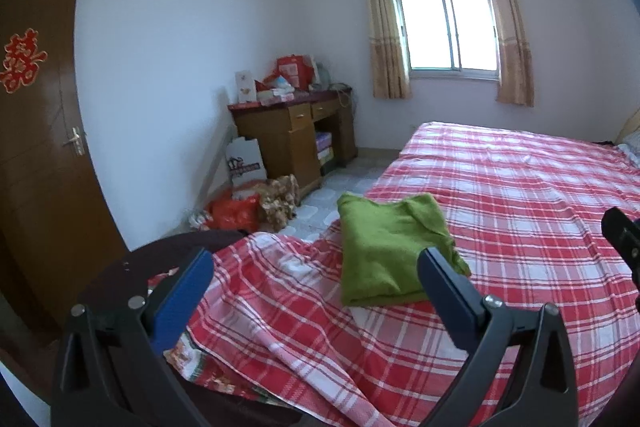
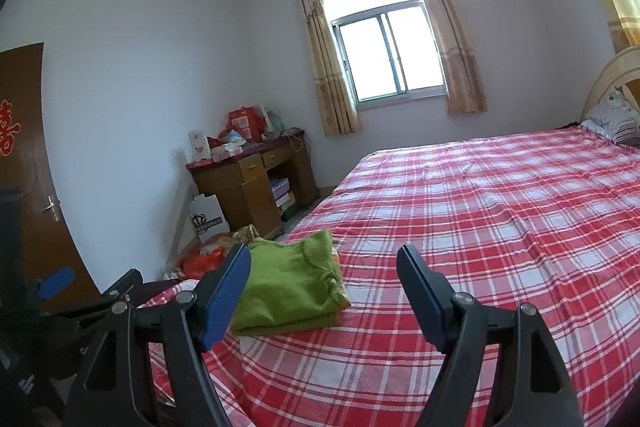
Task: Fold small clothes
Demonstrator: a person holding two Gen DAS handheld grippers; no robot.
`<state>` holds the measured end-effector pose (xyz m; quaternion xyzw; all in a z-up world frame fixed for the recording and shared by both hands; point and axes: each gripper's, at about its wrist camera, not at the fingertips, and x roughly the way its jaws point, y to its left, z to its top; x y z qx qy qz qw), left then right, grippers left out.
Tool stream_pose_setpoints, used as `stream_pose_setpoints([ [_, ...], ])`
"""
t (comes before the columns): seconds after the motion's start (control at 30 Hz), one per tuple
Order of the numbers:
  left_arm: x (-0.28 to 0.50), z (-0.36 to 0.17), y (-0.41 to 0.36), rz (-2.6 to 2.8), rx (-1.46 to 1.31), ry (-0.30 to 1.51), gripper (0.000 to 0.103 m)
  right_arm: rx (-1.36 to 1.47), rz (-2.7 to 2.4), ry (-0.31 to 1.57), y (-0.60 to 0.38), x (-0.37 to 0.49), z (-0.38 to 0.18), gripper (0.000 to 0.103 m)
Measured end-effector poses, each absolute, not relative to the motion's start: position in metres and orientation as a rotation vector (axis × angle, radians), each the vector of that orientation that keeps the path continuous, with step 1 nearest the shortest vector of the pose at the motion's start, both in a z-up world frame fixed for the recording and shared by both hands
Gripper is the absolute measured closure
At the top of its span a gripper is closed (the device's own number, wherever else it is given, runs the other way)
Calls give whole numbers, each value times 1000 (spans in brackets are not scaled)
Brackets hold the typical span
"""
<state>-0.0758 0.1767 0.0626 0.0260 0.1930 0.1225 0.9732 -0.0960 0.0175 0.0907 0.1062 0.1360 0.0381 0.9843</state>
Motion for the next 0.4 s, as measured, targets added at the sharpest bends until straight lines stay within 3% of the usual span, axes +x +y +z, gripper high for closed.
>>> stream_pose_setpoints([
  [0.4,-66,52,184,279,53,429,0,245,61,297,12,-93,86,27],
])
